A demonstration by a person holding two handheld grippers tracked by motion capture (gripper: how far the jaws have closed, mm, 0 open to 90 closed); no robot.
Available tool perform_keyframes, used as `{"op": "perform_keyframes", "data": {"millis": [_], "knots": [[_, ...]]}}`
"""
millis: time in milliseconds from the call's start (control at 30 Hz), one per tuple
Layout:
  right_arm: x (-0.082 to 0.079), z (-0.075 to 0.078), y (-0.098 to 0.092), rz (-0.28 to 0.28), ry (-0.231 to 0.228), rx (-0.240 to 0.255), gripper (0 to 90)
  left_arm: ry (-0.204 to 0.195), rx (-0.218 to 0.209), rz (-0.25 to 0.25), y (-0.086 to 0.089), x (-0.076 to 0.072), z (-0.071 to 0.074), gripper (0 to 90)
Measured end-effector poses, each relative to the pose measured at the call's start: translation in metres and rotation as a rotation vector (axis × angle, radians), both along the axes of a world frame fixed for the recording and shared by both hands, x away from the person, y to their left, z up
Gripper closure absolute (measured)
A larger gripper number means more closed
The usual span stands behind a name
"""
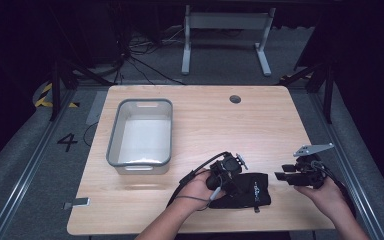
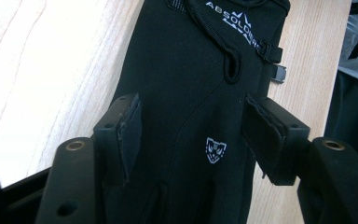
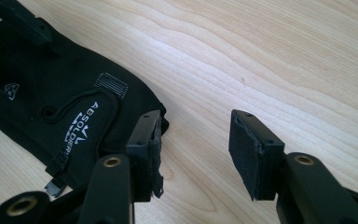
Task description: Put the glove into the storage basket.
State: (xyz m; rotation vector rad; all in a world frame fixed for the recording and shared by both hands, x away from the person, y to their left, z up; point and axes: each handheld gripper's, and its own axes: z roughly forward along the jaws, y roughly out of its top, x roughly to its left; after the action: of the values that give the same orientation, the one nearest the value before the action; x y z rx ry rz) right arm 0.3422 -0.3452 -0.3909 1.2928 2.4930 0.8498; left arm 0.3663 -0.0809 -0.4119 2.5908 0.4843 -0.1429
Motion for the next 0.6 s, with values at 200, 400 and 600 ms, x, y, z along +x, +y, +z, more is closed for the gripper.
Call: {"op": "perform_keyframes", "data": {"millis": [200, 400, 600], "knots": [[0.0, 0.0, 0.001, 0.005, 0.006, 0.016, 53.1, 0.0, 0.021, -0.012, -0.008, -0.001, -0.012, 37.4], [0.0, 0.0, 0.0, 0.009, 0.006, 0.023, 52.8, -0.063, 0.064, -0.036, -0.016, -0.007, -0.021, 28.0], [0.0, 0.0, -0.002, 0.007, 0.008, 0.03, 52.6, -0.092, 0.079, -0.033, -0.019, -0.011, -0.024, 27.0]]}}
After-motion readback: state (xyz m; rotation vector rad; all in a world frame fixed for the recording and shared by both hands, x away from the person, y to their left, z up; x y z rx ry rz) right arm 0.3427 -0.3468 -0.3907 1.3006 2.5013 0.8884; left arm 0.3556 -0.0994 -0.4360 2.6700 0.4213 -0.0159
